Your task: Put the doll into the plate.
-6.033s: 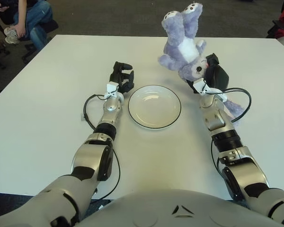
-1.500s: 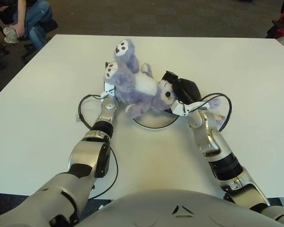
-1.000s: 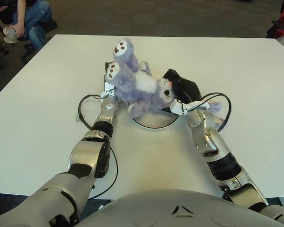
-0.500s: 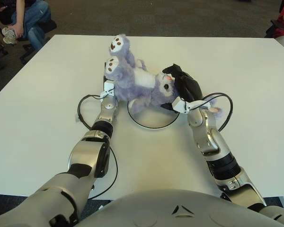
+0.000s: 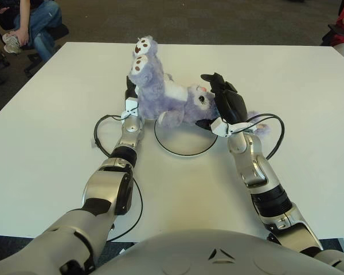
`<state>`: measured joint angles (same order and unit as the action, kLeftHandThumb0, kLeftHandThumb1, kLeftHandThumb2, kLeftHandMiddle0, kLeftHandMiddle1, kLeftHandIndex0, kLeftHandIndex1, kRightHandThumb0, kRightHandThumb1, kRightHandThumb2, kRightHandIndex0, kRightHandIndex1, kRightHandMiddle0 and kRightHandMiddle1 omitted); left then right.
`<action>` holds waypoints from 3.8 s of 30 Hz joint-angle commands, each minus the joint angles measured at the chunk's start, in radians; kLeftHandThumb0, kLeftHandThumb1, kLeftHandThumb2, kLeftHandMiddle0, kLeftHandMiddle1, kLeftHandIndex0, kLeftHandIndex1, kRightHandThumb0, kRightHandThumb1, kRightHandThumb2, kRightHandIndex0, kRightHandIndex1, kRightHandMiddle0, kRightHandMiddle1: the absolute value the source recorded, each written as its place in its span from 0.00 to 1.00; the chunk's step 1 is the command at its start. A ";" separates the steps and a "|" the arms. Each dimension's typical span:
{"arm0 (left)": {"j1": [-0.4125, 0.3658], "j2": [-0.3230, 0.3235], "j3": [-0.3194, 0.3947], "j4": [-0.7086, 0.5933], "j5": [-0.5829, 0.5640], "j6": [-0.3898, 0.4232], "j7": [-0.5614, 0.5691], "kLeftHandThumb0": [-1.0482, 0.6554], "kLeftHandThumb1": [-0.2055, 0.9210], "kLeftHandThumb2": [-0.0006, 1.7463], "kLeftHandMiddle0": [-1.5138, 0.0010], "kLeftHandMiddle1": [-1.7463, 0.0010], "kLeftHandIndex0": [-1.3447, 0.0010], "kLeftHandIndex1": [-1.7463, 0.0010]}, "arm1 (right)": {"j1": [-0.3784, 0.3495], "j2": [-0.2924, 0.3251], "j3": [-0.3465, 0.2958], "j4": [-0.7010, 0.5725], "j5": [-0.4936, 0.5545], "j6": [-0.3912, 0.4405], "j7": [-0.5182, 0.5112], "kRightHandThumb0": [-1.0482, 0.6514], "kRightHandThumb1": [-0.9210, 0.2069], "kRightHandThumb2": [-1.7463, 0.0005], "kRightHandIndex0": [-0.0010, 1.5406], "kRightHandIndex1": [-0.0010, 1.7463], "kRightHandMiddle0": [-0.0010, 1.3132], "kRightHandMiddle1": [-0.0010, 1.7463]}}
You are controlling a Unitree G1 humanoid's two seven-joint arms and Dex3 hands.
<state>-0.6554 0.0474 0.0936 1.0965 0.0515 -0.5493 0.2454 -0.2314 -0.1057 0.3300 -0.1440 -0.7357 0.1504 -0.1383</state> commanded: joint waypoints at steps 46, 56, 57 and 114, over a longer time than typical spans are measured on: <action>0.030 -0.009 -0.010 0.046 0.007 -0.001 -0.026 0.85 0.66 0.57 0.69 0.03 1.00 0.25 | 0.088 -0.307 -0.186 -0.166 0.335 -0.213 0.407 0.11 0.22 0.72 0.11 0.00 0.00 0.00; 0.025 -0.007 -0.011 0.053 0.011 -0.001 -0.024 0.85 0.66 0.57 0.70 0.03 1.00 0.25 | 0.117 -0.316 -0.259 -0.180 0.509 -0.226 0.478 0.13 0.22 0.74 0.13 0.01 0.00 0.00; 0.025 -0.006 -0.012 0.054 0.011 -0.001 -0.024 0.85 0.66 0.57 0.70 0.03 1.00 0.25 | 0.118 -0.318 -0.268 -0.175 0.527 -0.230 0.484 0.13 0.22 0.74 0.13 0.01 0.00 0.00; 0.019 -0.002 -0.003 0.055 0.007 0.007 -0.020 0.85 0.68 0.54 0.69 0.05 1.00 0.29 | 0.039 -0.132 -0.372 -0.037 0.219 0.128 -0.010 0.17 0.00 0.77 0.13 0.59 0.00 0.56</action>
<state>-0.6645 0.0474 0.0934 1.1221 0.0496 -0.5729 0.2186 -0.1649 -0.2500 -0.0378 -0.2090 -0.5048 0.2581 -0.1204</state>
